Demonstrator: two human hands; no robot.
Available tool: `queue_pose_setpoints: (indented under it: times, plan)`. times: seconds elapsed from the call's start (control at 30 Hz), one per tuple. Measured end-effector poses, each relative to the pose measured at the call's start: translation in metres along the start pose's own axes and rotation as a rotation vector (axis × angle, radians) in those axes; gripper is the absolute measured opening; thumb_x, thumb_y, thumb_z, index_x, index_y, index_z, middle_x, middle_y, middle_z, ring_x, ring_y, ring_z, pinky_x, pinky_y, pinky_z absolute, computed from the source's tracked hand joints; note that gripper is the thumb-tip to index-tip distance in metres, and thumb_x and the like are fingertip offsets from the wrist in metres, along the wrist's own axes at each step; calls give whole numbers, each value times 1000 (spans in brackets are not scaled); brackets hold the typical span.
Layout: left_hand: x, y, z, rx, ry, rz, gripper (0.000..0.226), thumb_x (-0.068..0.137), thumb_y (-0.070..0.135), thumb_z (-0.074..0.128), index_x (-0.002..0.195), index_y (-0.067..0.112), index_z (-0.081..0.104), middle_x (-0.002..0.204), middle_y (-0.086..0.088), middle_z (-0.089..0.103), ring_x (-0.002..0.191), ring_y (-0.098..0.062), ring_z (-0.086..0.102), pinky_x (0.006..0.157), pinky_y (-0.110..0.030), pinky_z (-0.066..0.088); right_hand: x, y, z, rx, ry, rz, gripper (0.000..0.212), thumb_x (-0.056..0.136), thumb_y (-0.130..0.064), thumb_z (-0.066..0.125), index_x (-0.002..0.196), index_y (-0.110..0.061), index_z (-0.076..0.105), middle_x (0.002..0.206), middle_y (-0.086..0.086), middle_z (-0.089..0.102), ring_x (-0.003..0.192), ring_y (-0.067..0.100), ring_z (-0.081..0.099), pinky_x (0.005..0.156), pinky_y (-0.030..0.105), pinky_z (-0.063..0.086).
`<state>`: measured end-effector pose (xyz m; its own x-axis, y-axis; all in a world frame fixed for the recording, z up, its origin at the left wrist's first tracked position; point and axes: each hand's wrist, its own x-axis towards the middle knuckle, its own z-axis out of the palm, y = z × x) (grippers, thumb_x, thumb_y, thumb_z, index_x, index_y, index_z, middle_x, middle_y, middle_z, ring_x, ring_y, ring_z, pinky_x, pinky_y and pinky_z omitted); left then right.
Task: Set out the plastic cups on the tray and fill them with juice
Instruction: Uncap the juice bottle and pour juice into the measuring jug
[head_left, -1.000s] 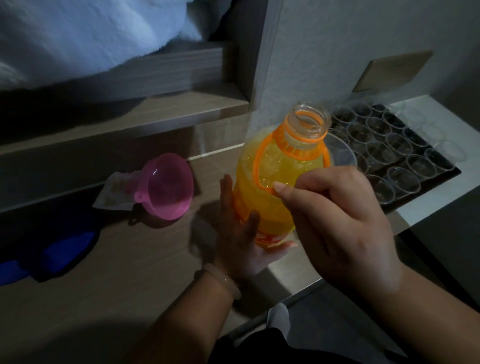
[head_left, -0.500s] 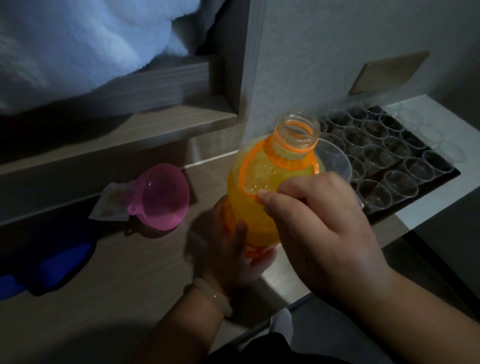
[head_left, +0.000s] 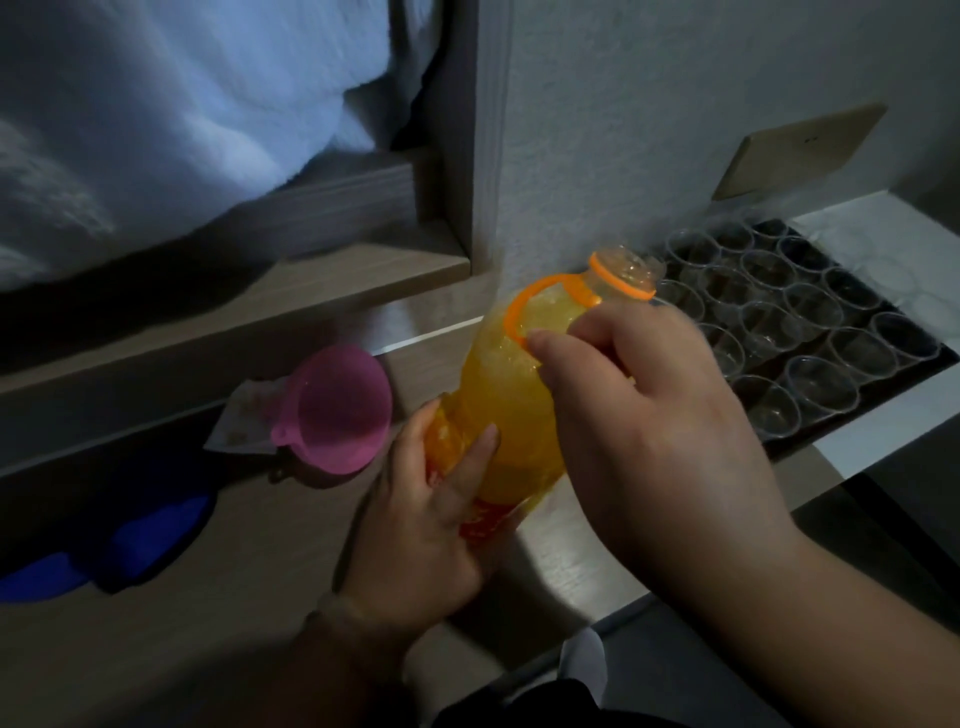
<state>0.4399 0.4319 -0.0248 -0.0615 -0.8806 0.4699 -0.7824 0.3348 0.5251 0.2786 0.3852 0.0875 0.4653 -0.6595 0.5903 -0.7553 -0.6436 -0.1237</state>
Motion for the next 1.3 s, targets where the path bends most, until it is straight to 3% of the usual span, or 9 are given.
queue_pose_setpoints:
  times: [0.13, 0.37, 0.47, 0.67, 0.93, 1.1, 1.3]
  plan:
    - [0, -1, -13, 82, -71, -15, 117, 62, 35, 86, 147, 51, 7, 143, -16, 33, 114, -39, 54, 78, -50, 54, 2, 0, 5, 12, 15, 47, 19, 87, -9, 56, 100, -1, 67, 92, 14, 57, 82, 28, 49, 70, 34, 36]
    - [7, 7, -40, 168, -189, 0, 103, 67, 43, 69, 148, 48, 6, 137, -9, 31, 115, -31, 48, 88, -43, 50, 6, -3, 11, 31, -18, 100, 28, 84, -8, 53, 109, -1, 63, 99, 15, 54, 86, 29, 48, 73, 32, 36]
    - [11, 11, -51, 227, -244, -6, 96, 69, 47, 60, 148, 47, 6, 135, -12, 37, 107, -34, 56, 80, -40, 50, 6, -4, 14, 47, -37, 103, 30, 84, -10, 60, 112, -1, 63, 105, 16, 55, 91, 32, 52, 75, 40, 44]
    - [18, 16, -66, 342, -333, 0, 98, 71, 54, 64, 150, 44, 6, 132, -13, 45, 101, -32, 61, 64, -37, 52, 5, -3, 18, 68, -70, 98, 28, 82, -16, 60, 108, -7, 66, 116, 16, 55, 98, 33, 52, 79, 41, 47]
    - [29, 15, -77, 362, -457, -8, 87, 75, 66, 44, 148, 49, 1, 135, -10, 41, 108, -31, 55, 70, -42, 56, 10, 7, 25, 47, -61, 43, 29, 82, -13, 56, 108, -7, 68, 119, 13, 61, 91, 38, 54, 79, 42, 46]
    - [33, 16, -83, 402, -493, 0, 90, 74, 66, 49, 146, 53, -4, 146, -12, 34, 116, -35, 53, 75, -48, 56, 10, 13, 26, 64, -65, 18, 42, 83, -17, 42, 115, -6, 66, 120, 11, 63, 89, 36, 55, 79, 37, 46]
    - [37, 21, -85, 416, -491, 36, 86, 74, 67, 41, 148, 49, 1, 151, -3, 30, 106, -30, 59, 69, -42, 57, 9, 14, 25, 109, -38, 35, 43, 83, -16, 40, 114, -5, 67, 120, 12, 64, 88, 36, 54, 77, 37, 47]
